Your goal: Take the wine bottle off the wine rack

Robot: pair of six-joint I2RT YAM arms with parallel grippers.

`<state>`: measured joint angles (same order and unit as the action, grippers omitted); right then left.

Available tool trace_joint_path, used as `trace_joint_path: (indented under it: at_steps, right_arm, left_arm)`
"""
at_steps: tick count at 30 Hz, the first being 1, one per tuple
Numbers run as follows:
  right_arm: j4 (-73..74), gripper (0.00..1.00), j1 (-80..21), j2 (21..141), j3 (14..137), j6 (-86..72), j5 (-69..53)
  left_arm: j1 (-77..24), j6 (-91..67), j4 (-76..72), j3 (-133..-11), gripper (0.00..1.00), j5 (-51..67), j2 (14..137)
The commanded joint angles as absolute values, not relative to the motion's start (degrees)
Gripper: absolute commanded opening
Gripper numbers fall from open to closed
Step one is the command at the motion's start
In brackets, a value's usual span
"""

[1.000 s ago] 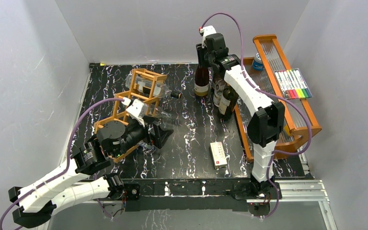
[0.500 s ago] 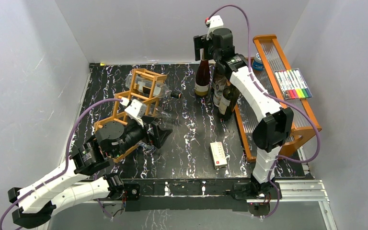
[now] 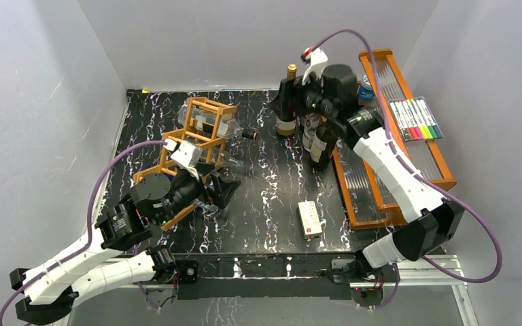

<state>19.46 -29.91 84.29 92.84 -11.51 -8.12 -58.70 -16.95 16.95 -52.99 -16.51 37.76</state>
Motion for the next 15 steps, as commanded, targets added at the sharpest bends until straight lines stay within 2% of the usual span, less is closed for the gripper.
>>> trace_joint_path:
  at_steps: [1, 6, 15]
  right_arm:
    - [16.0, 0.98, -34.7, 83.2, 84.0, -13.3, -16.9]
    - [17.0, 0.98, -40.1, 87.3, 82.9, -10.8, -13.4]
    - [22.5, 0.98, -40.2, 102.4, 95.8, 0.8, -9.3]
  left_arm:
    - [-58.9, -16.5, 16.2, -53.2, 0.98, -19.1, 36.1]
    - [-58.9, -16.7, 16.1, -52.8, 0.98, -19.4, 34.9]
    - [-58.9, -19.1, 18.9, -52.7, 0.98, -19.3, 32.9]
